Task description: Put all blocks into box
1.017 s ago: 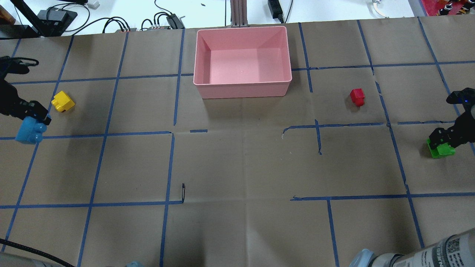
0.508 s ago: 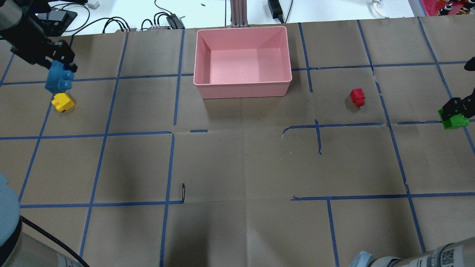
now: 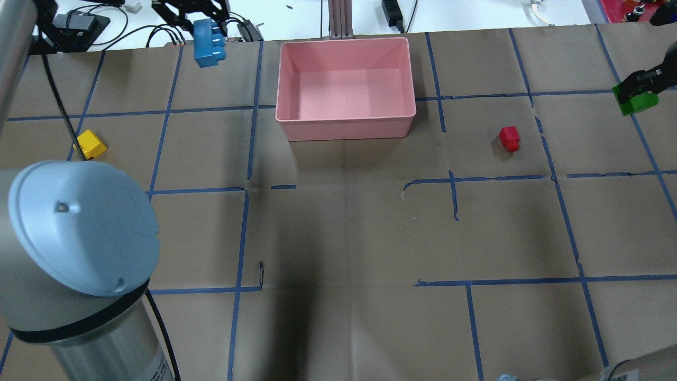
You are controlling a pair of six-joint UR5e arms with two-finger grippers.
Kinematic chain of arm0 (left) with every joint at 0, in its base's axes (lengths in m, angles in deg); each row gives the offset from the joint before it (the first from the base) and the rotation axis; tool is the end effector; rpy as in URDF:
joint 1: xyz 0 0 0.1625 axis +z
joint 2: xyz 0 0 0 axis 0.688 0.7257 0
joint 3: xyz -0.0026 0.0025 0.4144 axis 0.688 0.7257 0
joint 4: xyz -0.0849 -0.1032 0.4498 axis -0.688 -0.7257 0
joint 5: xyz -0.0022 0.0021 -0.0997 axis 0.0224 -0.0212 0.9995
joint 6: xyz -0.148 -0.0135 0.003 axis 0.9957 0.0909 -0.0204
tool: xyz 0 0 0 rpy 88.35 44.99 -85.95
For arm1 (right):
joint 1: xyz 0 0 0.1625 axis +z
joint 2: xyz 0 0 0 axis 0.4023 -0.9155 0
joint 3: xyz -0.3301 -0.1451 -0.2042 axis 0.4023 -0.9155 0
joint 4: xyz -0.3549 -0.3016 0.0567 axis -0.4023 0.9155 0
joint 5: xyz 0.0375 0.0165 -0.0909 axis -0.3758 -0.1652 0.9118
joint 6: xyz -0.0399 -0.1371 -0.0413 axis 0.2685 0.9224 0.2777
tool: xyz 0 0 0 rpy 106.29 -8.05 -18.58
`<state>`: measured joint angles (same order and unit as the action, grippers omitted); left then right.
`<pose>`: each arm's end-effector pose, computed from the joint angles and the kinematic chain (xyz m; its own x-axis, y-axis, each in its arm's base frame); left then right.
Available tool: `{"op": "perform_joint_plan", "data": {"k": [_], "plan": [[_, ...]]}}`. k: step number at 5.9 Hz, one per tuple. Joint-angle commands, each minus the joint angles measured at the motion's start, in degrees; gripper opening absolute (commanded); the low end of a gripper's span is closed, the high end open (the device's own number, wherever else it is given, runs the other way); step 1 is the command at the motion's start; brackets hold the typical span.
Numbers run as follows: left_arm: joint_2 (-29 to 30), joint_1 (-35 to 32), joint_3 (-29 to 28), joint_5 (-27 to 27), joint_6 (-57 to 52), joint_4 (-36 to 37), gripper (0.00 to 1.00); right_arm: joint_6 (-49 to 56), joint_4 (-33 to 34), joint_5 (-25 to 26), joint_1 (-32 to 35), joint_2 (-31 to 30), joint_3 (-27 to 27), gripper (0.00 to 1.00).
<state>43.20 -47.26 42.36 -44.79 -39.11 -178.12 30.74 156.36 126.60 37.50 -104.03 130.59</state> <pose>-0.1541 -0.8396 0.3526 -0.9954 -0.0612 0.0737 -0.0667 0.9950 -0.0738 -0.1926 -0.6597 0.2973 -0.9735 -0.2061 0.0988 -0.2255 0.9364 -0.2687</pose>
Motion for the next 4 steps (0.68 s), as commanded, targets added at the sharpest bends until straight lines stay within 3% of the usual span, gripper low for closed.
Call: {"op": "perform_joint_plan", "data": {"k": [1,3,4], "plan": [[7.45,-7.15,-3.27,-0.10,10.52,2.10,0.13,-6.02,0.62,-4.47,5.80,1.90,-1.45,0.03],[10.82,-11.03,-3.09,-1.24,14.85,5.99,0.15,-10.20,0.88,-4.49,10.92,4.26,-5.21,0.03],[10.47,-11.13,-2.75,-1.33,15.04,7.64,0.69,-12.29,1.75,-4.49,13.63,5.06,-7.23,0.03]]}}
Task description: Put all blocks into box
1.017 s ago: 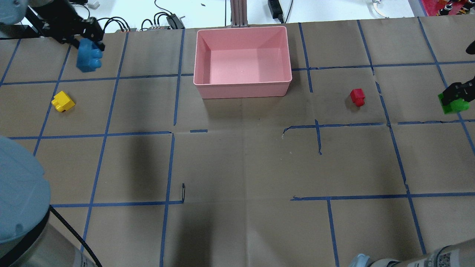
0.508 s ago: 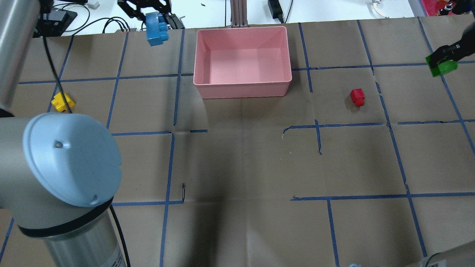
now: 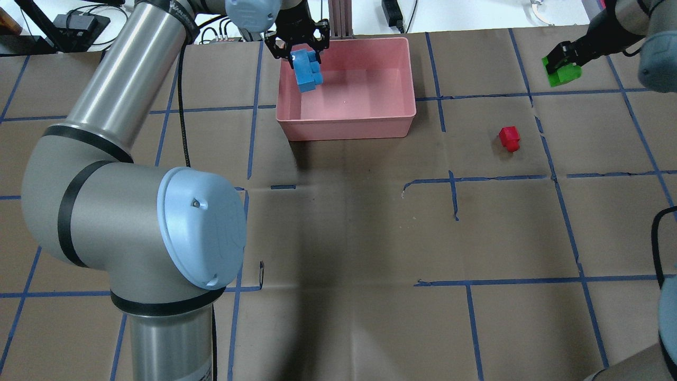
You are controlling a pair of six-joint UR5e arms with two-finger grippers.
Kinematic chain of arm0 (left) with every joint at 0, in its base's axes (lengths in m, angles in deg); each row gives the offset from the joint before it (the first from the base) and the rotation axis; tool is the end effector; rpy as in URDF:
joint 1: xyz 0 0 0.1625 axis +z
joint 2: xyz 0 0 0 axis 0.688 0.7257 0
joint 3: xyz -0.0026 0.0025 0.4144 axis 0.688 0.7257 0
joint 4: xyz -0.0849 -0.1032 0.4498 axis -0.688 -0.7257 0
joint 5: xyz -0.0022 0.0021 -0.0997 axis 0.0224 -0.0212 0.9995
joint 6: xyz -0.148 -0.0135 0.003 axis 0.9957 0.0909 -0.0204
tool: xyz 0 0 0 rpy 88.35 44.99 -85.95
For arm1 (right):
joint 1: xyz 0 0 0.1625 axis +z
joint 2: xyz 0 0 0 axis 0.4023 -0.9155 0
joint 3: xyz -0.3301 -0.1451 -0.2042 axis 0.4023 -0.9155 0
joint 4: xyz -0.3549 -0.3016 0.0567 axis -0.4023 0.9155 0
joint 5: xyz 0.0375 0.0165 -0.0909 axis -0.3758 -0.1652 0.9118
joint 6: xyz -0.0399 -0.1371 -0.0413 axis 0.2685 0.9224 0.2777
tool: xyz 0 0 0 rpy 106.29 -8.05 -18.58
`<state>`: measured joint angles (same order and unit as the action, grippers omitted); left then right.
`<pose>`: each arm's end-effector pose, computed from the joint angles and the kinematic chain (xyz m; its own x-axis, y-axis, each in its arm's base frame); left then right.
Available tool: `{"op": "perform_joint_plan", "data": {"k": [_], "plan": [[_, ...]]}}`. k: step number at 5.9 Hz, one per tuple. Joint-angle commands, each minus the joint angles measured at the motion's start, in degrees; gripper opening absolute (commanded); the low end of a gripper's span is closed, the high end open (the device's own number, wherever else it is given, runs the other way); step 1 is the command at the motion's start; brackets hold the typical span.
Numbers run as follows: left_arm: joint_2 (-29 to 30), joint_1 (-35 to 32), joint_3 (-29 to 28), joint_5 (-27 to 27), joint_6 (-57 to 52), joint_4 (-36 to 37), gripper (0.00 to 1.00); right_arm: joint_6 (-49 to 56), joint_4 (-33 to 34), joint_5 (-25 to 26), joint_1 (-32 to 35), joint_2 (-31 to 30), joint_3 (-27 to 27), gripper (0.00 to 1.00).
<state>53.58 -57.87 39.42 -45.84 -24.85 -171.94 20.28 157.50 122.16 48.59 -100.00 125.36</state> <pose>-0.3125 -0.8431 0.2361 -0.9897 -0.1273 0.0653 -0.1299 0.9908 -0.0384 -0.0618 -0.7212 0.3047 -0.9697 -0.2441 0.0061 -0.2305 0.9071 -0.3521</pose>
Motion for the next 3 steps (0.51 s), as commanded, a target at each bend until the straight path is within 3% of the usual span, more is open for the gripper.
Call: {"op": "perform_joint_plan", "data": {"k": [1,3], "plan": [[-0.51,-0.61,0.29,-0.46,0.87,2.79,0.99,-5.59,0.63,0.04,5.27,1.74,-3.15,0.03],[-5.15,1.39,0.64,-0.29,-0.36,-0.34,1.00,-13.84,2.37,-0.04,12.20,3.23,-4.47,0.04]]}}
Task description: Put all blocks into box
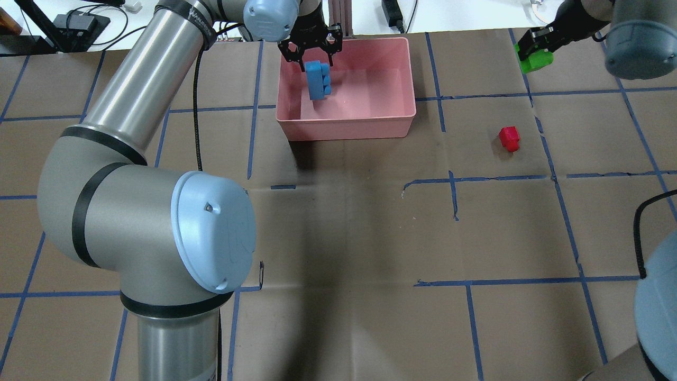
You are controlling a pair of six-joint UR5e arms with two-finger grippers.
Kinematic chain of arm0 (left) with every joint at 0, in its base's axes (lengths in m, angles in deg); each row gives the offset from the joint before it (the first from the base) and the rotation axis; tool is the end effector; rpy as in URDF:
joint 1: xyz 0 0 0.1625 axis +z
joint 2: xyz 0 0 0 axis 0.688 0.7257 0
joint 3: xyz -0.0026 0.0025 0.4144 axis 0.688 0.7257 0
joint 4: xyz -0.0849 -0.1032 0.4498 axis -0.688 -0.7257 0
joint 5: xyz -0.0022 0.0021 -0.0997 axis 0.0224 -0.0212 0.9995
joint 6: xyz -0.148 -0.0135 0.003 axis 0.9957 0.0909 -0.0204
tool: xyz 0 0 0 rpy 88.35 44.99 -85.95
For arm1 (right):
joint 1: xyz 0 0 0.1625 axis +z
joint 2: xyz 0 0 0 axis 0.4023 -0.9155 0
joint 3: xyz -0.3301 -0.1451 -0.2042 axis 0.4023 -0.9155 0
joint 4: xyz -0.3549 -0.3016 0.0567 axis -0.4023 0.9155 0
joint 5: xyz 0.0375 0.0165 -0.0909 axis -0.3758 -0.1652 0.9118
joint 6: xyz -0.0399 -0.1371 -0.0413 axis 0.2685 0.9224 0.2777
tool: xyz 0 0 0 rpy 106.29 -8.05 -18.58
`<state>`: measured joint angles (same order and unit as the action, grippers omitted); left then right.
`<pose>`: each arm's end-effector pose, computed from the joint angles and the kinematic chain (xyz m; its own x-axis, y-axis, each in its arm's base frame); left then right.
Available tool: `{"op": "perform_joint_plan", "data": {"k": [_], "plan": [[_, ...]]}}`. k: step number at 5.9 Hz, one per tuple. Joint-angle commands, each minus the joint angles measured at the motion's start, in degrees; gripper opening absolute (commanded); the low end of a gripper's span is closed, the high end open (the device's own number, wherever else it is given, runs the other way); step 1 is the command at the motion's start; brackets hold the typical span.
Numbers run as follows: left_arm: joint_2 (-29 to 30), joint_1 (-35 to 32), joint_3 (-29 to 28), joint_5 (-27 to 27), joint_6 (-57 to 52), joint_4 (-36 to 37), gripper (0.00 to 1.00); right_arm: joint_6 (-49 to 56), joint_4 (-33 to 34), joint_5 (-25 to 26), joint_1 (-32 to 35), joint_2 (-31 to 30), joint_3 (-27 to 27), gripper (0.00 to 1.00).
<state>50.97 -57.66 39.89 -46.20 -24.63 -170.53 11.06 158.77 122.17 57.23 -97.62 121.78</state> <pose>-0.3081 -0.8424 0.2746 -0.9882 -0.1308 0.0794 -0.1383 0.9855 -0.0986 0.0435 -0.7455 0.3137 -0.9688 -0.2456 -0.0333 -0.2142 0.8974 -0.3856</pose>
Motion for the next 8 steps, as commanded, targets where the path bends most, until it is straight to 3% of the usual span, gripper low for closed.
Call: {"op": "perform_joint_plan", "data": {"k": [1,2,4,5,6,8], "plan": [[-7.62,4.77,0.60,0.16,-3.20,-7.17,1.00,-8.32,3.98,-0.06,7.95,3.90,-3.34,0.04],[-11.85,9.76,3.47,-0.10,-12.45,-10.09,1.00,-13.75,5.58,0.03,13.22,8.11,-7.46,0.04],[-20.11,22.94,15.31,-0.02,-26.54,-10.12,1.00,-22.56,11.11,0.99,22.02,17.51,-15.73,0.04],[-21.98,26.48,19.63,-0.80,-29.12,-9.25,1.00,-22.60,11.04,1.17,22.58,19.30,-16.46,0.20],[-21.91,30.17,20.72,-1.94,-30.63,-9.07,1.00,-21.64,12.17,1.35,22.59,19.14,-16.46,0.99],[-19.81,40.35,20.56,-4.65,-30.65,-8.63,1.00,-21.72,10.35,0.65,22.59,18.09,-14.89,1.00]]}}
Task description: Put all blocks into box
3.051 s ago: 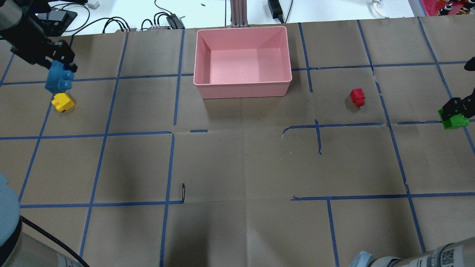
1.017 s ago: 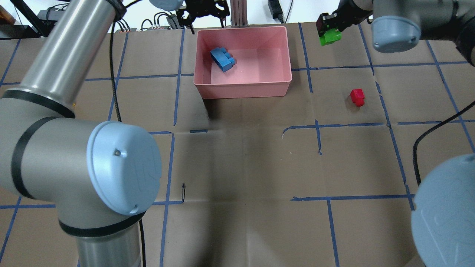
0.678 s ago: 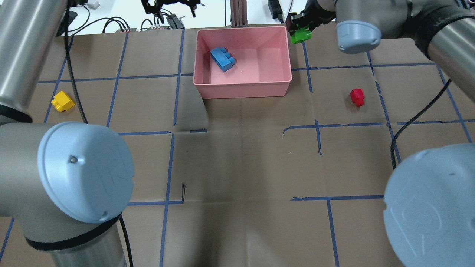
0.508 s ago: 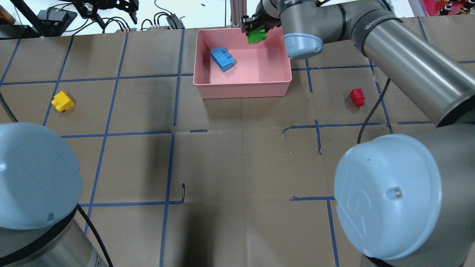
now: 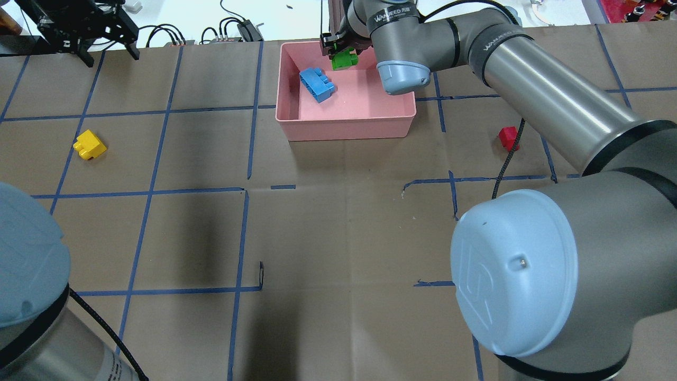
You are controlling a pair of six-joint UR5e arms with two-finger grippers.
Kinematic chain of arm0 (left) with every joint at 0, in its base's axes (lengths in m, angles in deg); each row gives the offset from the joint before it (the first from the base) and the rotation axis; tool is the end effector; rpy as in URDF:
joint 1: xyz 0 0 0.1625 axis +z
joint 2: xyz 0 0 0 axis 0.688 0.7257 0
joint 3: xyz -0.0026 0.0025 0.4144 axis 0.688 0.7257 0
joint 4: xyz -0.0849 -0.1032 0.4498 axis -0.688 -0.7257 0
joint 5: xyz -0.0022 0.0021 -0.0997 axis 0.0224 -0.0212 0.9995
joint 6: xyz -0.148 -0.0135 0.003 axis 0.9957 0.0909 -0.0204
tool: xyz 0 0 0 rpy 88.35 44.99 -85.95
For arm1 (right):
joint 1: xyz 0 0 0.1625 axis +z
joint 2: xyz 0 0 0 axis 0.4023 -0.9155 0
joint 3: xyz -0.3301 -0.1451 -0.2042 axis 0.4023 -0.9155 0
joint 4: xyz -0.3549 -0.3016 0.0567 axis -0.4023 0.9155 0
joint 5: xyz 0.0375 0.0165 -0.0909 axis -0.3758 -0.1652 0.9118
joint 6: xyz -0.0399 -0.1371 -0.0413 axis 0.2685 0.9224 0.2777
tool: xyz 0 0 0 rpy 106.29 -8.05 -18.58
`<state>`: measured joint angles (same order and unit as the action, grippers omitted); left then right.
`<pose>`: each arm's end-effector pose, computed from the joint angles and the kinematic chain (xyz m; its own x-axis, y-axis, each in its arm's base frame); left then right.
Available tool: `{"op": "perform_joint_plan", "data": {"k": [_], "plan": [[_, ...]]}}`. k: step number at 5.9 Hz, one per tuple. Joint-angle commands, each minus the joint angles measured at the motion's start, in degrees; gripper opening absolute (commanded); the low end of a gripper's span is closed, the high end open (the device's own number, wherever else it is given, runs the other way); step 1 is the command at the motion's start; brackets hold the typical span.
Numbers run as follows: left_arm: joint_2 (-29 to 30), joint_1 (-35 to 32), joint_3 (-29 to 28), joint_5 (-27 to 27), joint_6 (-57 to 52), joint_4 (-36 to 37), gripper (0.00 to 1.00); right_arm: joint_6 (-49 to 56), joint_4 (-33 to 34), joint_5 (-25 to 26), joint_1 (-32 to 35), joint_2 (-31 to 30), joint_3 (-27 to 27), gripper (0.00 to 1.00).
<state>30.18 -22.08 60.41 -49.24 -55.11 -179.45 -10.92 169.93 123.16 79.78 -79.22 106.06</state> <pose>0.1904 -0.7372 0.3568 -0.9744 -0.2249 -0.0034 -0.2249 0.9738 0.0329 0.3518 -0.7896 0.2473 -0.9441 -0.2927 -0.1514 -0.1886 0.8567 -0.4800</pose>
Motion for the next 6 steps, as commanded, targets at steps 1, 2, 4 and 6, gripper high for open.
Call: {"op": "perform_joint_plan", "data": {"k": [1,2,4,6], "plan": [[3.60,5.78,0.13,-1.81,-0.16,2.81,1.00,0.18,-5.17,-0.69,-0.05,-0.32,1.02,1.00],[5.88,7.44,0.30,-1.90,0.79,8.84,1.00,0.44,-6.60,0.35,-2.32,-2.23,1.02,1.00],[10.37,9.57,0.21,-1.02,13.02,11.70,1.00,6.45,-22.55,0.62,-12.05,-9.42,2.59,0.99],[12.93,7.83,0.39,-0.67,18.62,11.80,1.00,17.73,-21.22,6.75,-19.79,-14.19,10.98,0.98]]}}
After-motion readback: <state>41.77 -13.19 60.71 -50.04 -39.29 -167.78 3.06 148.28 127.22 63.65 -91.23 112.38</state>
